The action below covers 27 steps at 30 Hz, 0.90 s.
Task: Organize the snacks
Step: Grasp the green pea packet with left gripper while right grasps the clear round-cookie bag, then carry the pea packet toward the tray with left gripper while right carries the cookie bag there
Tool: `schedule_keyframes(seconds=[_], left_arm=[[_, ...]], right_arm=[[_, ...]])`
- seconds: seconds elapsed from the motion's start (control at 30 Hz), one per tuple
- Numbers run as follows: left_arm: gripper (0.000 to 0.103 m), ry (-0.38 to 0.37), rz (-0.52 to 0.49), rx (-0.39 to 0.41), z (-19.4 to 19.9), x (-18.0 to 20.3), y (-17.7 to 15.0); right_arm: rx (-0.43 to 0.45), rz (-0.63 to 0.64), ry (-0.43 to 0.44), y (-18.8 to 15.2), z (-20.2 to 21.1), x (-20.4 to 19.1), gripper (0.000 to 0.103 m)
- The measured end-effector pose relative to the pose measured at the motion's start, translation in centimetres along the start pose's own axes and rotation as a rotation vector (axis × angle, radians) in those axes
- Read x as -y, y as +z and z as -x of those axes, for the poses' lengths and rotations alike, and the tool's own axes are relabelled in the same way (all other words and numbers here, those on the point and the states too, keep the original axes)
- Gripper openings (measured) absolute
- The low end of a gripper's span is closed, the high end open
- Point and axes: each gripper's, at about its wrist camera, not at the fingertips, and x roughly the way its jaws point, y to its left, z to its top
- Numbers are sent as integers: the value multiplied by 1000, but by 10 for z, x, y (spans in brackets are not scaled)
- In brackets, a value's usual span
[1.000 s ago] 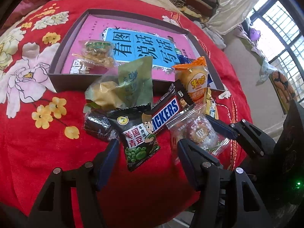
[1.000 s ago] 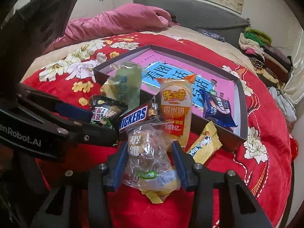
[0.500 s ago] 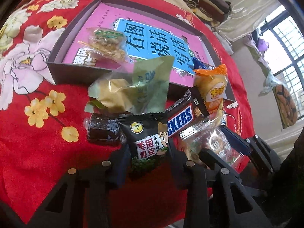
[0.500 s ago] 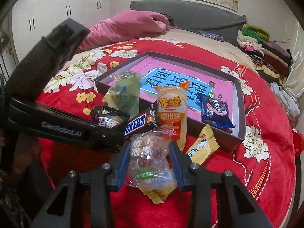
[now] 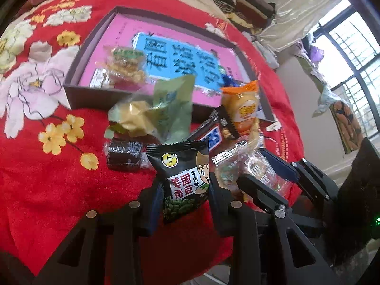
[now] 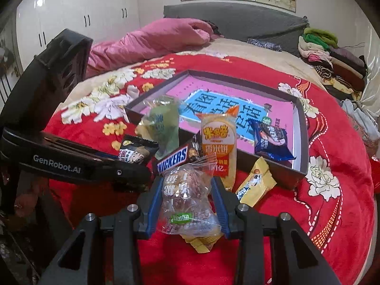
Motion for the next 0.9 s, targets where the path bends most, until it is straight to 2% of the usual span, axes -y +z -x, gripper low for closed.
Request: schedule_keyframes(seconds=[0.37,0.9], left_arm=[[36,33,-63,130,46,10,10],[36,160,1,256,72,-28,41]], right_arm=[[112,-64,4,11,25,14,41],[195,-140,-5,20,41,40,41]])
